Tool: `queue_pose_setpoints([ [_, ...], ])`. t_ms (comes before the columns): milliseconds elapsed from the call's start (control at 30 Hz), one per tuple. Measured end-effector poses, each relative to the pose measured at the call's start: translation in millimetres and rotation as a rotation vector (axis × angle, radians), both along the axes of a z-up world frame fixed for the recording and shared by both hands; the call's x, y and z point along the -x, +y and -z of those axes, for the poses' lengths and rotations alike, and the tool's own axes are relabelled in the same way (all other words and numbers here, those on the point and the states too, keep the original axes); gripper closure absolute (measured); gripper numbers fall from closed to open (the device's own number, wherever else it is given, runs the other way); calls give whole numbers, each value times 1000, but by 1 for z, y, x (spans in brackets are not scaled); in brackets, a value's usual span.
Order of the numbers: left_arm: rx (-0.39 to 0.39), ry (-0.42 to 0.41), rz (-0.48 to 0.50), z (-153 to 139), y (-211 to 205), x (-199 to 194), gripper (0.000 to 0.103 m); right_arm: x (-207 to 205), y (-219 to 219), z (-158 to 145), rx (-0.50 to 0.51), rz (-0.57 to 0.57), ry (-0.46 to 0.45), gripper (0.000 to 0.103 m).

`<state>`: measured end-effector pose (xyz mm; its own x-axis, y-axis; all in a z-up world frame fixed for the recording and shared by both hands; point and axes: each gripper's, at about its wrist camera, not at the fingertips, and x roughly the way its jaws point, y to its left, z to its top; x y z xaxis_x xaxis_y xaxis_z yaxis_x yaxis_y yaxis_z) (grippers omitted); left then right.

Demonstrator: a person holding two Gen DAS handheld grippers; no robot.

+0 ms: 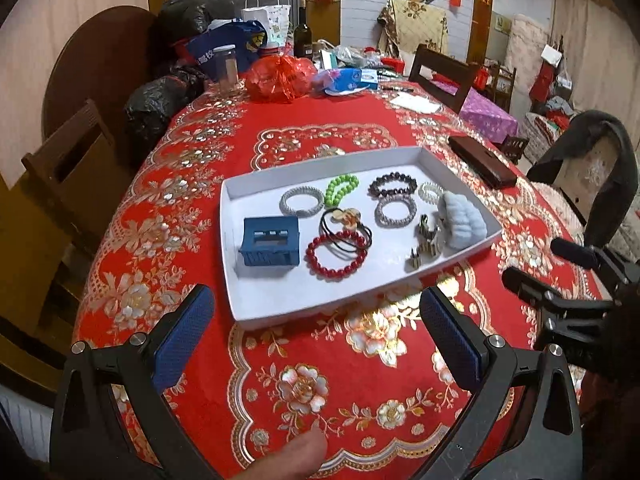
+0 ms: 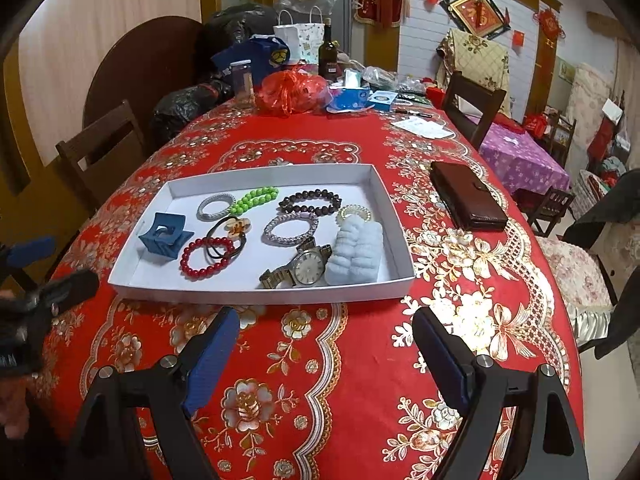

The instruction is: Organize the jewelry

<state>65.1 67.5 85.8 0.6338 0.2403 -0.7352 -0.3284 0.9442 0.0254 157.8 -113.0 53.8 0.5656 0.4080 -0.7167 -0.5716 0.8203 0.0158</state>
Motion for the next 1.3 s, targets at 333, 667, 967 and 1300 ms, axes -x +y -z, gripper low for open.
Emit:
queue_pose_setpoints([
  [333,-60,54,0,13,-8,0,0,4,12,0,10,-23,-12,17],
  [667,-42,50,2,12,-9,1,0,4,10,0,5,-7,-14,17],
  [967,-36,57,9,15,-11,-1,0,4,10,0,4,4,-15,17],
  [1300,-24,63,1,18,-12,-2,0,10,22,0,7,-20,-17,17],
])
